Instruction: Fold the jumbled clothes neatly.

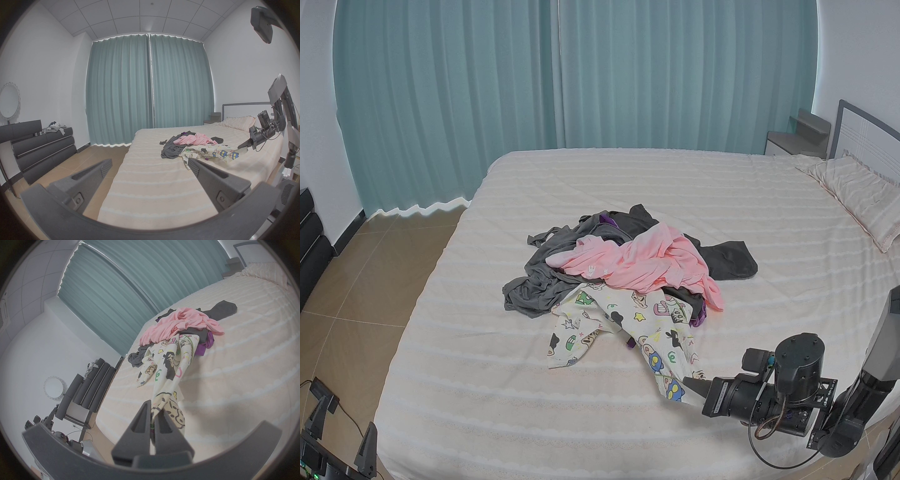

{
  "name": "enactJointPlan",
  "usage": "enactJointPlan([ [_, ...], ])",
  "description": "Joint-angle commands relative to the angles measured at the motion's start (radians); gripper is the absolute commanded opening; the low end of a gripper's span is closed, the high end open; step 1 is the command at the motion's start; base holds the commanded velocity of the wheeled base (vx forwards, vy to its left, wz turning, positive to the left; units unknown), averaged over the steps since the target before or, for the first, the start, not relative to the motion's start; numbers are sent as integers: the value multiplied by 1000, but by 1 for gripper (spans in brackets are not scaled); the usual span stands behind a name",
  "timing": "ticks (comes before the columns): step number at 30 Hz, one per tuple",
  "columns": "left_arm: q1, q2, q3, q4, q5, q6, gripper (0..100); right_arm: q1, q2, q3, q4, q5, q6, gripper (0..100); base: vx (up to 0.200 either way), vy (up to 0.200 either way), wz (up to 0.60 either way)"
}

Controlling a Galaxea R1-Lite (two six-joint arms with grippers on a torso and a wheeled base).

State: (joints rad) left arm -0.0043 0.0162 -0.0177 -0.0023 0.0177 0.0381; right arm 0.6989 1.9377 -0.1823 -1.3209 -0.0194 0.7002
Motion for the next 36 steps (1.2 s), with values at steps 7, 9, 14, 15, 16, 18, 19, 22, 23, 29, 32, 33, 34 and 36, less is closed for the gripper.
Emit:
enactJointPlan([
  [7, 0, 131, -160, -73, -1, -208, 100, 13, -292, 81, -41, 24, -1, 0, 0, 0, 0],
  [9, 1, 228, -242, -122, -22, -291, 100, 11, -333, 87, -38, 38, -1, 0, 0, 0, 0],
  [14, -40, 427, -217, -148, -197, -58, 100, 7, -368, 89, -38, 47, 1, 0, 0, 0, 0],
  [15, -62, 498, -209, -156, -248, -38, 100, 7, -367, 87, -40, 47, 2, 0, 0, 0, 0],
  [16, -105, 582, -219, -171, -278, -37, 100, 7, -368, 83, -41, 47, 4, 0, 0, 0, 0],
  [18, -186, 719, -229, -215, -285, -40, 100, 4, -375, 75, -51, 45, 4, 0, 0, 0, 0],
  [19, -238, 826, -231, -252, -283, -32, 100, 2, -390, 67, -51, 45, 1, 0, 0, 0, 0],
  [22, -329, 1055, -234, -363, -282, -26, 100, -1, -428, 34, -40, 49, 1, 0, 0, 0, 0],
  [23, -350, 1119, -235, -406, -282, -27, 100, -9, -437, 24, -40, 50, 1, 0, 0, 0, 0],
  [29, -448, 1588, -235, -874, -260, -38, 100, -127, -500, -22, -38, 113, 2, 0, 0, 0, 0],
  [32, -520, 1783, -237, -1093, -154, -81, 100, -164, -528, -37, -34, 137, 5, 0, 0, 0, 0],
  [33, -540, 1817, -240, -1125, -128, -96, 100, -167, -528, -39, -31, 141, 5, 0, 0, 0, 0],
  [34, -596, 1897, -265, -1194, -54, -144, 100, -173, -528, -40, -21, 141, 4, 0, 0, 0, 0],
  [36, -620, 1934, -285, -1222, -13, -172, 100, -177, -528, -43, -20, 141, 4, 0, 0, 0, 0],
])
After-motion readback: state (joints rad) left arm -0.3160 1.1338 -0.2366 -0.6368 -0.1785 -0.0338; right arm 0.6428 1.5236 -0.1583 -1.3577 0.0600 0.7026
